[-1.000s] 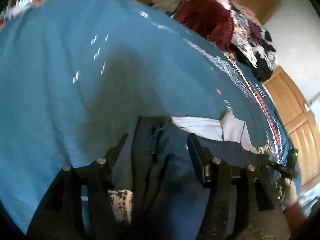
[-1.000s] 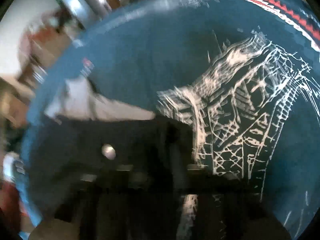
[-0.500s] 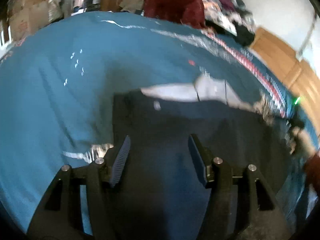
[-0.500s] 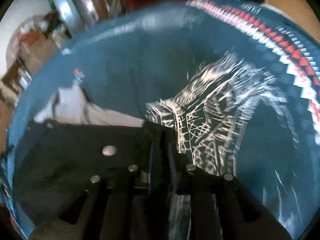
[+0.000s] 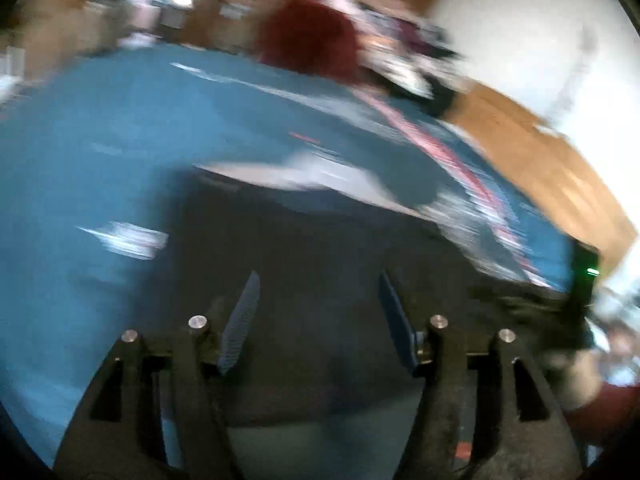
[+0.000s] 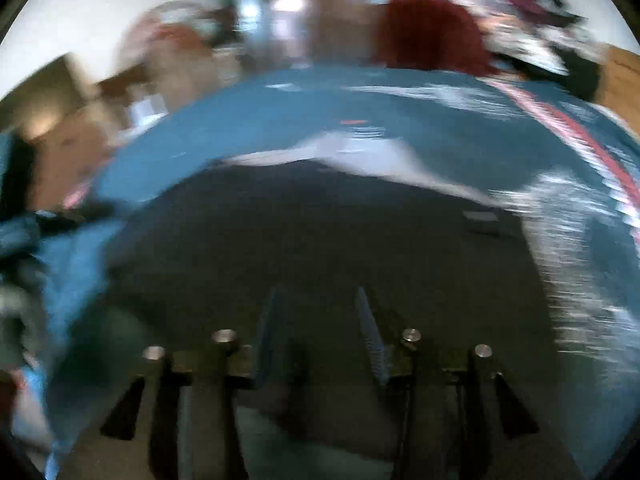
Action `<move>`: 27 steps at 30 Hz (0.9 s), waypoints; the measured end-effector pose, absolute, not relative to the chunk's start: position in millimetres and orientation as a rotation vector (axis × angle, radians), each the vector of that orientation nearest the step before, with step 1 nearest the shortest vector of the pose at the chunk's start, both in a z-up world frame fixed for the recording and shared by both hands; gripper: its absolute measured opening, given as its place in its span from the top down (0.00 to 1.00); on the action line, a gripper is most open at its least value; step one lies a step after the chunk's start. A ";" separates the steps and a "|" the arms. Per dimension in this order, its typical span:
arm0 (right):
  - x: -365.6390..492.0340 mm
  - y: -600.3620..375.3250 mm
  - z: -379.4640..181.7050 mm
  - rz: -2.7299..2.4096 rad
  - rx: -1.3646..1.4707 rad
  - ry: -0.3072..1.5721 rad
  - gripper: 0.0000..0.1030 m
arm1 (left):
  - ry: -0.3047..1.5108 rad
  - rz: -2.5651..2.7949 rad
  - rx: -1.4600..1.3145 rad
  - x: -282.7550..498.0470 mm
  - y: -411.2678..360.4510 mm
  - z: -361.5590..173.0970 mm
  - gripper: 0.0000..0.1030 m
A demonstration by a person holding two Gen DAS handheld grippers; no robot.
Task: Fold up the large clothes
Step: 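Withdraw both grippers up from the folded jacket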
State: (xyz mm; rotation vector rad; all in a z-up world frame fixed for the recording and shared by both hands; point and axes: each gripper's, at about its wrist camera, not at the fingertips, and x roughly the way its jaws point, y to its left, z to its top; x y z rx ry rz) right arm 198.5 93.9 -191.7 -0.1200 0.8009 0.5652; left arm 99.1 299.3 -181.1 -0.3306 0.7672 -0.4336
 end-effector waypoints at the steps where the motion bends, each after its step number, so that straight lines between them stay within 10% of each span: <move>1: 194.9 108.5 -202.5 0.581 -0.136 0.830 0.56 | 0.807 -0.456 -0.331 104.1 285.9 -196.7 0.40; 3: 189.2 127.7 -225.5 0.593 -0.179 0.872 0.54 | 0.899 -0.442 -0.322 114.3 274.8 -232.3 0.41; 7: 187.6 106.3 -242.0 0.550 -0.213 0.901 0.56 | 0.914 -0.401 -0.369 112.2 314.5 -246.1 0.76; 16: 210.5 -50.8 -228.3 0.265 -0.142 0.947 0.54 | 0.814 0.049 -0.556 54.6 479.5 -237.3 0.72; 20: 187.0 -104.9 -202.0 0.132 -0.080 0.894 0.42 | 0.815 0.183 -0.420 40.3 459.9 -222.8 0.35; 27: 140.5 -148.9 -232.2 -0.020 -0.014 0.958 0.36 | 0.878 0.292 -0.219 34.3 406.7 -250.9 0.00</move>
